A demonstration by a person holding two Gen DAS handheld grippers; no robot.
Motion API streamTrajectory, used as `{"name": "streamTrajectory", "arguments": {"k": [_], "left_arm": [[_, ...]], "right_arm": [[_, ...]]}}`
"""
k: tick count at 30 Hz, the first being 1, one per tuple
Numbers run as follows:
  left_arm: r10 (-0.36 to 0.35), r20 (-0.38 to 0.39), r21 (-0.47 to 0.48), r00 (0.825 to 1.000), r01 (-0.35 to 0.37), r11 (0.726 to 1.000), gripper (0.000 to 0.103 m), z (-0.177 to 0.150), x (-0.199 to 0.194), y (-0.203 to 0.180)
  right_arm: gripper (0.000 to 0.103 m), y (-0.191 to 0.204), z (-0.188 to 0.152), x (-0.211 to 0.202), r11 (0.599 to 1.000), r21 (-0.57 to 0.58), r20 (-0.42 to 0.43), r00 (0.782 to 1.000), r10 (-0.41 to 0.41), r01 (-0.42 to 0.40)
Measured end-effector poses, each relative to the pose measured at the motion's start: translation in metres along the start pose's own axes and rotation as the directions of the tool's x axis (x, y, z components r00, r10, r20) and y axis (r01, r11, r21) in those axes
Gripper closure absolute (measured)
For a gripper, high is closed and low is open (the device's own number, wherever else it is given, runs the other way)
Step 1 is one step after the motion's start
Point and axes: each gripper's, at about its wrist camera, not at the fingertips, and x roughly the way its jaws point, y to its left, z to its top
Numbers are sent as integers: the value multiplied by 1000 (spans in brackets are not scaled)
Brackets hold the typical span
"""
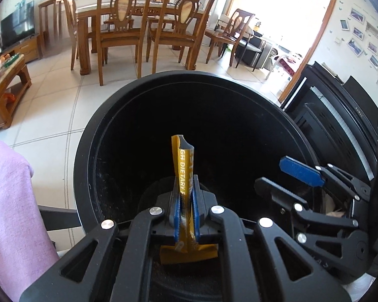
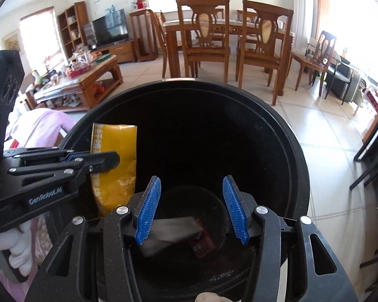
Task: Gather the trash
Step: 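Move both tools over the black bin and open them to drop the items, then grasp the beige paper bag with the left tool while the right tool grasps the red snack box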
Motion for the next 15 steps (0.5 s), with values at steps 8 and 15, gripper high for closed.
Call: {"name": "streamTrajectory", "arguments": {"k": [8, 15], "left_arm": [[32, 85, 4, 996, -32, 999, 41, -14, -50, 6], [160, 219, -73, 962, -148, 986, 22, -64, -155, 52]], "right_arm": [[40, 14, 8, -24, 1000, 26, 72, 997, 6, -8], [28, 79, 23, -63, 992, -10, 216, 969, 123, -124]]}}
